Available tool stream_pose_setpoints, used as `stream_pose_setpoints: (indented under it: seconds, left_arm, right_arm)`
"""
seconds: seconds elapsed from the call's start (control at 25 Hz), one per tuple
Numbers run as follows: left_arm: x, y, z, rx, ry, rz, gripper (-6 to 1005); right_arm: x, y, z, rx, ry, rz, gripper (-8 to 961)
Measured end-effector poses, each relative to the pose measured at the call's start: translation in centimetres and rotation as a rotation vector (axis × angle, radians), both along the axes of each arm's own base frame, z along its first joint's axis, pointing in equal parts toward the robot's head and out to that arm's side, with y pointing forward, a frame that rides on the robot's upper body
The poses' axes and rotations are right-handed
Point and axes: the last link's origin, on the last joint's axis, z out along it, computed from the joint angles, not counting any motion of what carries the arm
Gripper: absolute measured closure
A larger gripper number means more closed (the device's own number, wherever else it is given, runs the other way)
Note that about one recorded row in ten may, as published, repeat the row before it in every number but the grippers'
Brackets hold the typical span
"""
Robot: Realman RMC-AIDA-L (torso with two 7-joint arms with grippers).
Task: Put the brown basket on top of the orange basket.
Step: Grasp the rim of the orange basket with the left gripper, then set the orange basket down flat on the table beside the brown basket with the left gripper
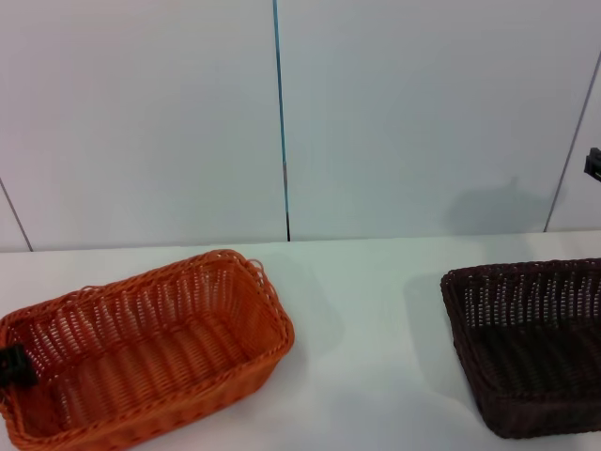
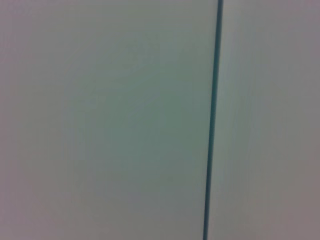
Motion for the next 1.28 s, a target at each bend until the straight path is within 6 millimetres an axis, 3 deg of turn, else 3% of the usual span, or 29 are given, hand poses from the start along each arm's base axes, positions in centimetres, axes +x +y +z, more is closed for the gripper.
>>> stream_pose_setpoints:
  seconds: [0.84,1.28]
  left_arm:
    - [2.4,-0.3,3.1,-0.002,-0.263,-0.023,852]
    - [3.6,-0.8,2.0,-0.042,-0.337,-0.061,849]
  right_arm:
    - [-0.2,0.5,-0.2,-0.016,-0.046,0.0,149]
    - [-0.2,0.6,0.2,-0.009,-0.073,0.002,149]
